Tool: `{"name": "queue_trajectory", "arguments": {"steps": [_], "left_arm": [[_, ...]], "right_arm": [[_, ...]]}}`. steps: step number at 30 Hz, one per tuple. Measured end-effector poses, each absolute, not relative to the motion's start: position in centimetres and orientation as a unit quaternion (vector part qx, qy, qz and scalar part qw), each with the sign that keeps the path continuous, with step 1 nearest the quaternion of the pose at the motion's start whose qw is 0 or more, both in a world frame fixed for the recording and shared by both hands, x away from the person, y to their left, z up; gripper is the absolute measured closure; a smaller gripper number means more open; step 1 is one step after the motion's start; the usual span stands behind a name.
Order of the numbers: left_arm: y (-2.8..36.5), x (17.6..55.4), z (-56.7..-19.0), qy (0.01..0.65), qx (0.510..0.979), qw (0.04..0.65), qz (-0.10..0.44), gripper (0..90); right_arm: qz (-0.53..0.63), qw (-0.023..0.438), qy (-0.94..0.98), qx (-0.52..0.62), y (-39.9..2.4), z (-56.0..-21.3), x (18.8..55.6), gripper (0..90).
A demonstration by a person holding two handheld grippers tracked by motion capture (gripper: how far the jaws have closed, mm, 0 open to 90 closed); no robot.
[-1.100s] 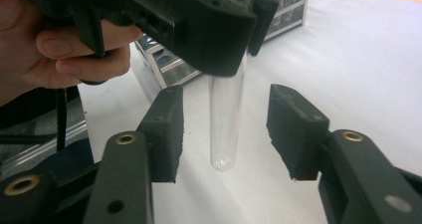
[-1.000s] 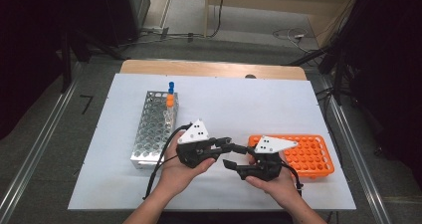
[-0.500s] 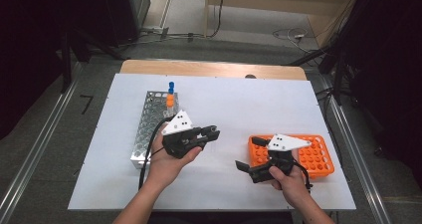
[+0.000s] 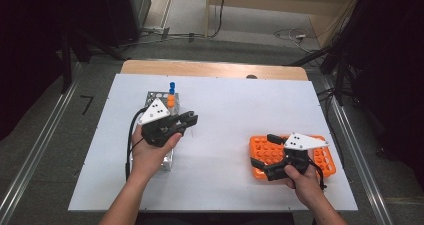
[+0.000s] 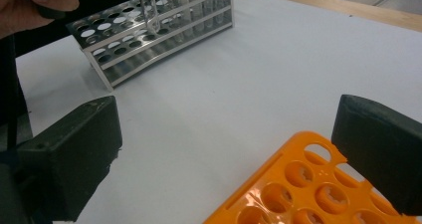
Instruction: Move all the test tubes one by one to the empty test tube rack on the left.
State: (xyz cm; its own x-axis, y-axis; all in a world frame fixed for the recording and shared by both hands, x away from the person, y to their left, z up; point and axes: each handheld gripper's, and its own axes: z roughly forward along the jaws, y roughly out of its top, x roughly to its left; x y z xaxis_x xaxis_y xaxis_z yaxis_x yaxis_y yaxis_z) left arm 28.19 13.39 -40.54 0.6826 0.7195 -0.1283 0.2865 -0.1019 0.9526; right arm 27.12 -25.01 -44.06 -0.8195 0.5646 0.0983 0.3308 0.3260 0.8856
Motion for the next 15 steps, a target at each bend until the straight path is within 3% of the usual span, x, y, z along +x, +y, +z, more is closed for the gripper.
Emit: {"name": "queue_trajectory", "arguments": {"steps": [15], "left_arm": [[17.7,28.4,-40.9,0.400,0.691,0.552,0.241,77.0]], "right_arm": [[0.505,0.126,0.805,0.285,-26.2,-44.1,27.2,0.0]]}}
